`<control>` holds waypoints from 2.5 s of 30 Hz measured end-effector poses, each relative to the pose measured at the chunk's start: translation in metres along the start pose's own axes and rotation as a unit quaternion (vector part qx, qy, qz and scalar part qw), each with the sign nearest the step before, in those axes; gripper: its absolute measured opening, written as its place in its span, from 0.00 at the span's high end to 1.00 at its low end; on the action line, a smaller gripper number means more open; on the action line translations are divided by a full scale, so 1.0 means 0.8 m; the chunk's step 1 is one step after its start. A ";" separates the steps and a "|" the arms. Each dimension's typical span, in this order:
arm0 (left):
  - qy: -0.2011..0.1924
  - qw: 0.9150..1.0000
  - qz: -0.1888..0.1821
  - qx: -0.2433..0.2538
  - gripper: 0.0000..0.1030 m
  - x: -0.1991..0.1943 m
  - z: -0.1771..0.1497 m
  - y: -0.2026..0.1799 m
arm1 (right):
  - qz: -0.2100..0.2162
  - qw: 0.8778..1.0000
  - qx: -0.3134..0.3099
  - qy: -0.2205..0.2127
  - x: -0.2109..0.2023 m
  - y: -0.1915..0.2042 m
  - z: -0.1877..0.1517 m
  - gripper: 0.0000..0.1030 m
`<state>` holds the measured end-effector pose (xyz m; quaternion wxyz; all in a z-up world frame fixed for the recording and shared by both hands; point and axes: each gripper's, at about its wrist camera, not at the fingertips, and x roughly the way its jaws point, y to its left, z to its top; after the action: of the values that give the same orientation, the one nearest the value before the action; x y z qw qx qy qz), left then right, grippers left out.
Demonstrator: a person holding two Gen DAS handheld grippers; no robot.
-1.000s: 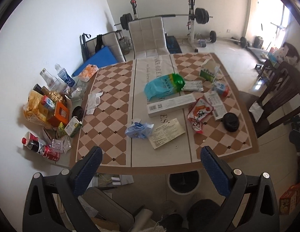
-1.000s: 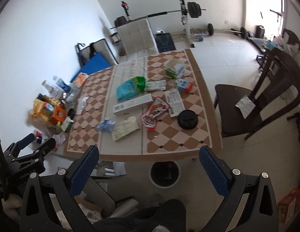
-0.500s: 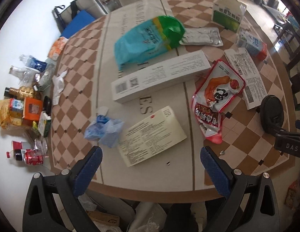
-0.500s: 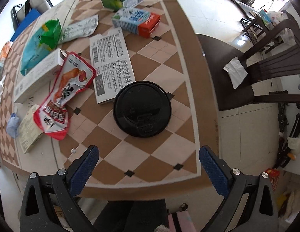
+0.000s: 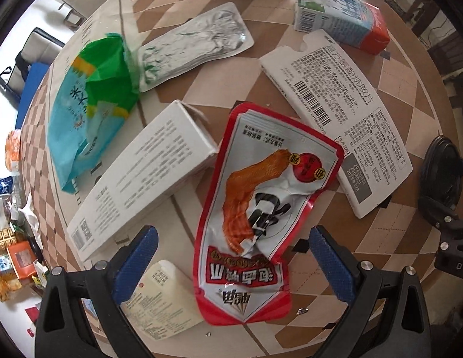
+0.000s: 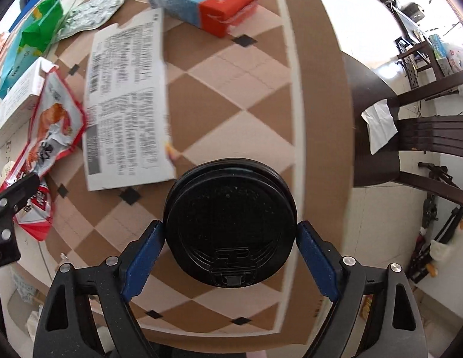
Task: Collect trash
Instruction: 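Grasp the black cup lid with the right tool while the left tool grasps the red snack wrapper, then lift the lid and wrapper and carry both tools over the trash bin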
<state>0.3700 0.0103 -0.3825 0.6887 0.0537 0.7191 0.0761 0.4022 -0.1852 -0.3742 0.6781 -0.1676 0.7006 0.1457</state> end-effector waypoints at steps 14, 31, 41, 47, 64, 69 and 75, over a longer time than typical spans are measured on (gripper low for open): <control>0.006 0.998 -0.060 -0.019 0.59 0.007 0.003 -0.004 | 0.016 1.000 -0.003 0.014 -0.003 -0.018 -0.003 0.12; -0.009 0.992 -0.082 -0.094 0.84 -0.043 -0.038 0.016 | 0.040 0.999 -0.014 -0.008 -0.030 0.006 -0.002 0.13; -0.029 0.989 -0.071 -0.124 0.86 -0.100 -0.107 0.006 | 0.011 0.996 -0.030 -0.078 -0.078 0.018 -0.010 0.13; -0.021 0.985 -0.078 -0.153 0.86 -0.104 -0.129 0.011 | 0.005 0.993 -0.037 -0.114 -0.107 0.025 -0.021 0.13; -0.079 0.966 -0.105 -0.224 0.87 -0.159 -0.206 0.079 | 0.053 0.990 -0.033 -0.127 -0.127 0.018 -0.036 0.13; -0.107 0.963 -0.106 -0.226 0.87 -0.171 -0.205 0.058 | 0.063 0.988 -0.026 -0.141 -0.147 0.024 -0.056 0.13; -0.125 0.957 -0.112 -0.238 0.87 -0.183 -0.269 0.050 | 0.074 0.984 -0.035 -0.157 -0.171 0.043 -0.112 0.13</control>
<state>0.1606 0.0153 -0.2231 0.7701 -0.1836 0.5896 0.1597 0.3102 -0.1878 -0.2353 0.7608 -0.1142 0.5902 0.2444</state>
